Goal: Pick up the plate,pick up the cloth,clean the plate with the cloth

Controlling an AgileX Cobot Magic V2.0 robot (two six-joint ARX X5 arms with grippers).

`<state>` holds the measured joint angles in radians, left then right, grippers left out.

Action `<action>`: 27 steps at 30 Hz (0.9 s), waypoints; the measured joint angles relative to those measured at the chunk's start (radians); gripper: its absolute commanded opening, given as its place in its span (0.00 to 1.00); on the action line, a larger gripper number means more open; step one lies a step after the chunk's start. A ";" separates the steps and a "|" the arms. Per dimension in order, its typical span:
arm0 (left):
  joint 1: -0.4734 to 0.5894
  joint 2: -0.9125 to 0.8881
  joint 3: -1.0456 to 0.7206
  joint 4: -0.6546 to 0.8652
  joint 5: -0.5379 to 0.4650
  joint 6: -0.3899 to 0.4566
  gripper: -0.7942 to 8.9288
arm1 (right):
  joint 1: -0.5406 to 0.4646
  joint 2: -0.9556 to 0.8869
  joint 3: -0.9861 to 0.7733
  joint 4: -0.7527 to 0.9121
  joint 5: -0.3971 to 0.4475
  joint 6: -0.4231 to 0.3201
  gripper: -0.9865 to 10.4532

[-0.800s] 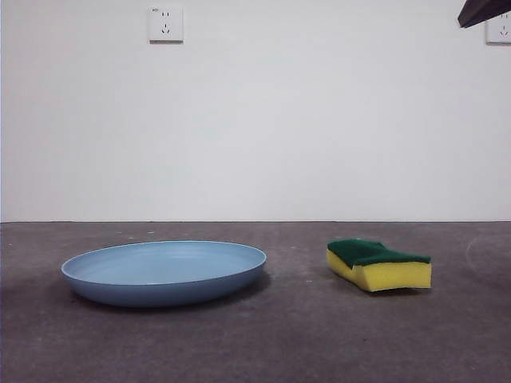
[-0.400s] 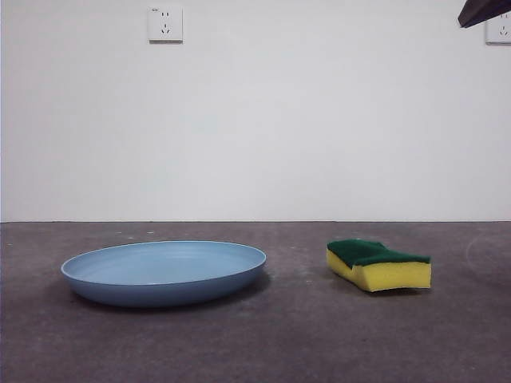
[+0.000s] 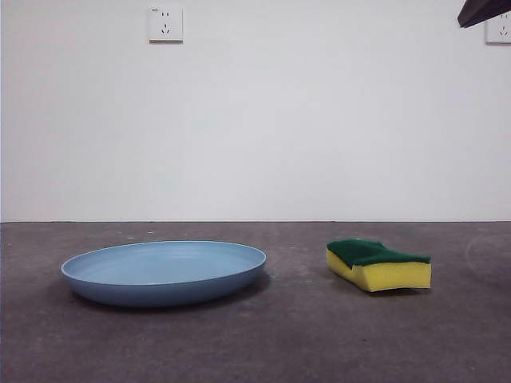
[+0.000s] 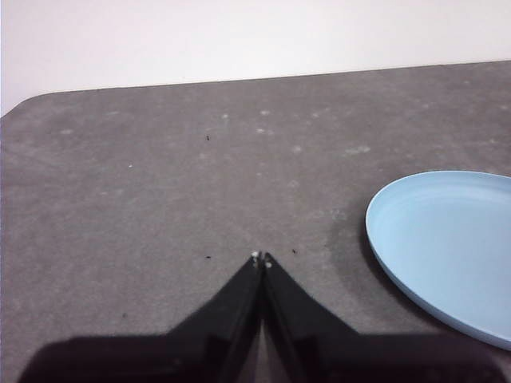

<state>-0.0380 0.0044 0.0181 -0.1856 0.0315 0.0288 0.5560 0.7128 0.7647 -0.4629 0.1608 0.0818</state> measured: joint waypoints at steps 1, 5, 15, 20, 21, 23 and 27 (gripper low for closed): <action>0.003 0.000 0.000 0.000 0.002 0.000 0.08 | 0.000 0.000 0.000 0.000 0.000 0.000 0.09; 0.010 0.000 0.000 0.000 0.001 -0.003 0.08 | 0.000 0.000 0.000 0.000 0.000 0.000 0.09; 0.010 0.000 0.000 0.000 -0.002 -0.003 0.08 | 0.000 0.000 0.000 0.000 0.000 0.000 0.09; 0.010 0.000 0.000 0.000 -0.002 -0.003 0.08 | 0.000 0.000 0.000 0.000 0.000 0.000 0.09; 0.010 0.000 0.000 0.000 -0.002 -0.003 0.08 | 0.000 0.000 0.000 0.000 0.000 0.000 0.09; 0.010 0.000 0.000 0.000 -0.002 -0.003 0.08 | 0.000 0.000 0.000 0.000 0.000 0.000 0.09; 0.010 0.000 0.000 0.000 -0.002 -0.003 0.08 | 0.000 0.000 0.000 0.000 0.000 0.000 0.09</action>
<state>-0.0280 0.0044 0.0181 -0.1852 0.0292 0.0257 0.5560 0.7128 0.7647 -0.4625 0.1608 0.0818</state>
